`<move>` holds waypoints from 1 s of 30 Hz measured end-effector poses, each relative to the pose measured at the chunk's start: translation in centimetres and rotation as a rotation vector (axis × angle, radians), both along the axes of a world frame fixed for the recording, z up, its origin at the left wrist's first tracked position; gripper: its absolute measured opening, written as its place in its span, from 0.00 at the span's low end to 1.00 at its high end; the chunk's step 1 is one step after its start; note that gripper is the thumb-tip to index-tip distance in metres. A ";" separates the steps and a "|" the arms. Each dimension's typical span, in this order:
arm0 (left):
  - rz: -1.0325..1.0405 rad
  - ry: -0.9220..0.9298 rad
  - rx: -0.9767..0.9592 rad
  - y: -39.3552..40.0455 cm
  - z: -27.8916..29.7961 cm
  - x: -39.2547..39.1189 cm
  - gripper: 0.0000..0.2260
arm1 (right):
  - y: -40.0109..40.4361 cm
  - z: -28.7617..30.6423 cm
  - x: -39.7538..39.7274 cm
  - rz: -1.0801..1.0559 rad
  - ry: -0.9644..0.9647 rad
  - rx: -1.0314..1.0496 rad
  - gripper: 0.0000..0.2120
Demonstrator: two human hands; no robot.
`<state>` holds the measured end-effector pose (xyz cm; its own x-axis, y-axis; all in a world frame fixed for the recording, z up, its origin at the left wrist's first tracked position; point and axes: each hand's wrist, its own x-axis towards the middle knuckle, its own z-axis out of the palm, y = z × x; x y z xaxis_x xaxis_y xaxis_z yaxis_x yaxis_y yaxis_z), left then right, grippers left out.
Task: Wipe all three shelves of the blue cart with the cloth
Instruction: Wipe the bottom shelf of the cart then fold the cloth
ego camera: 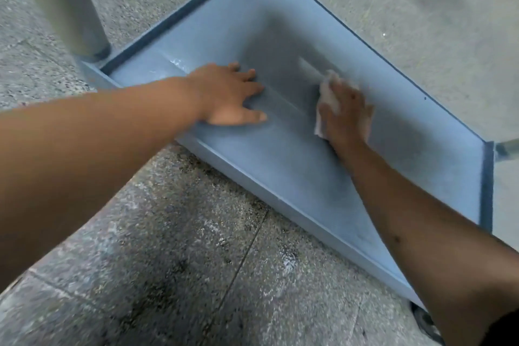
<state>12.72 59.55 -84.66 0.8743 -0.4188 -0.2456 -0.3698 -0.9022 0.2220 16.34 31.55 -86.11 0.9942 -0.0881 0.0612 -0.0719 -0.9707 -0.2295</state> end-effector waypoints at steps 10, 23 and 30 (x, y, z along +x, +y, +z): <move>0.127 -0.103 0.015 6.1 -2.3 0.2 0.29 | 18.6 0.4 -8.0 0.333 0.057 0.011 0.24; 0.127 -0.152 0.088 6.0 -2.3 0.0 0.30 | 11.0 0.1 -9.2 0.484 0.144 0.029 0.25; 0.085 -0.188 0.018 6.0 -2.3 0.1 0.33 | -9.6 1.0 -14.0 0.073 0.169 -0.022 0.26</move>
<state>12.81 65.50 -86.98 0.9375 -0.3383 -0.0814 -0.3254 -0.9353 0.1392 2.33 21.92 -85.16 0.9942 -0.0155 -0.1066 -0.0365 -0.9795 -0.1983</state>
